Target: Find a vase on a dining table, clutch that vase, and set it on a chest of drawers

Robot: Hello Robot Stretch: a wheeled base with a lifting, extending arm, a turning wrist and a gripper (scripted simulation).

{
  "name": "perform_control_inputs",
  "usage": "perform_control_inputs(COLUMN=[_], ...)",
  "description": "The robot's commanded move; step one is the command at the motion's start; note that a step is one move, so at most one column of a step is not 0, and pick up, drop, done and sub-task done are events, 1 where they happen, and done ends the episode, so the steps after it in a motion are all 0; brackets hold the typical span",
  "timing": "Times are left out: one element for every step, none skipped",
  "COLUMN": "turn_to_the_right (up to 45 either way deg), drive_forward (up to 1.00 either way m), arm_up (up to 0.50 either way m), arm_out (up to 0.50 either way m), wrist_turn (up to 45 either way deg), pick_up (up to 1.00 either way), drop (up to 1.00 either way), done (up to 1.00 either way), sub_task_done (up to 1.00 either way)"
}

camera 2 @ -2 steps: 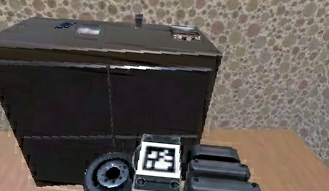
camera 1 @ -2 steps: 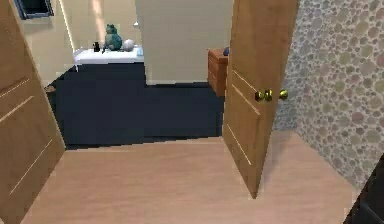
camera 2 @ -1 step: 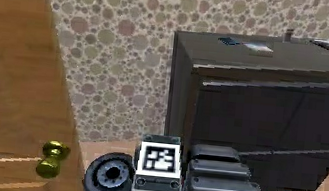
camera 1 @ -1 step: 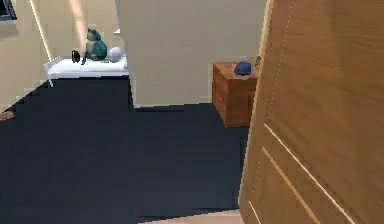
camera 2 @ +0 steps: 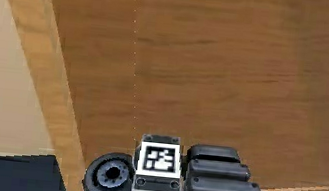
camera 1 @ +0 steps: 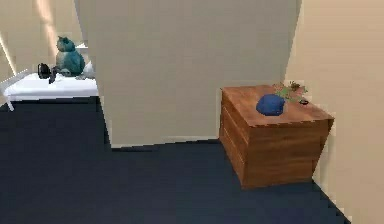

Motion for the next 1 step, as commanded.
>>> perform_control_inputs(turn_to_the_right=[0.0], drive_forward=[1.0], arm_up=[0.0], arm_out=[0.0], wrist_turn=[0.0], pick_up=[0.0], drop=[0.0], done=[0.0], sub_task_done=[0.0])
